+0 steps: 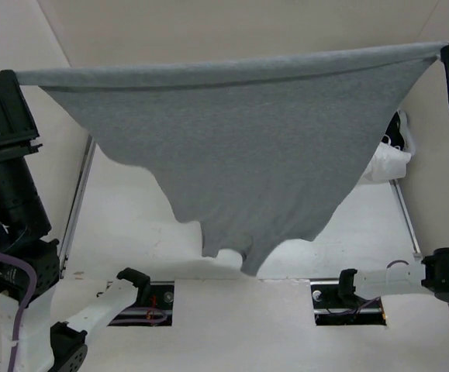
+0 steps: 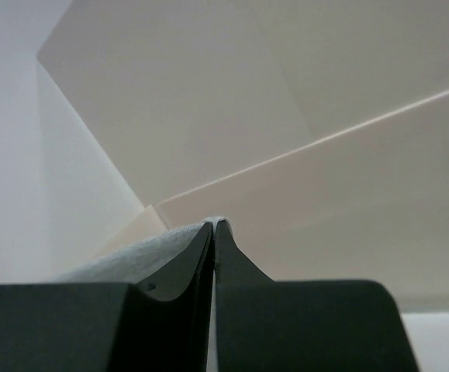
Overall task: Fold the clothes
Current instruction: Flatten the tank top out
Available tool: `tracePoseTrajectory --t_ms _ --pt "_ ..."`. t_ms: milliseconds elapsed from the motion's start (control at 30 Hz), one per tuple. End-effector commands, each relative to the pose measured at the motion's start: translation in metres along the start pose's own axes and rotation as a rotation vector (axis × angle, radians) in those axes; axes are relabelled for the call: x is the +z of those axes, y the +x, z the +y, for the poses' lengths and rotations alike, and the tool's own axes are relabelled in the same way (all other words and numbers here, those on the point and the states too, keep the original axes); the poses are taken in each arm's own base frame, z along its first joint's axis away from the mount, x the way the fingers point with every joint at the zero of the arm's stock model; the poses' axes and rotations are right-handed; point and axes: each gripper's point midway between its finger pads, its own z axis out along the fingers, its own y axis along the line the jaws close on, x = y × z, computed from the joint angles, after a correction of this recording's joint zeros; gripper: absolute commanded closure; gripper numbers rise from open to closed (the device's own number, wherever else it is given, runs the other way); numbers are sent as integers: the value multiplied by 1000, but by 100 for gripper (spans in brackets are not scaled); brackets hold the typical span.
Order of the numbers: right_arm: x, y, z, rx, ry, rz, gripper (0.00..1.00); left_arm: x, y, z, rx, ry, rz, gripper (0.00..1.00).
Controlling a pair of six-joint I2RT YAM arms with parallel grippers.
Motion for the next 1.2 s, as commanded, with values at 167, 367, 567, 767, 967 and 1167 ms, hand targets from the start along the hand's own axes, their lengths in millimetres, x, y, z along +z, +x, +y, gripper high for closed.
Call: tracePoseTrajectory --t_ms 167,367,567,767,967,1167 --pt "50 63 2 -373 104 -28 97 28 120 76 213 -157 170 100" --pt "116 160 -57 -339 106 130 97 29 192 145 299 -262 253 100" --pt "192 204 -119 -294 149 223 97 65 252 205 329 -312 324 100" --pt "224 167 -121 -273 142 127 96 120 243 203 302 -276 313 100" --pt "208 114 -95 -223 65 25 96 148 211 162 300 -197 254 100" --pt "183 97 -74 -231 26 33 96 136 175 129 306 -148 201 100"
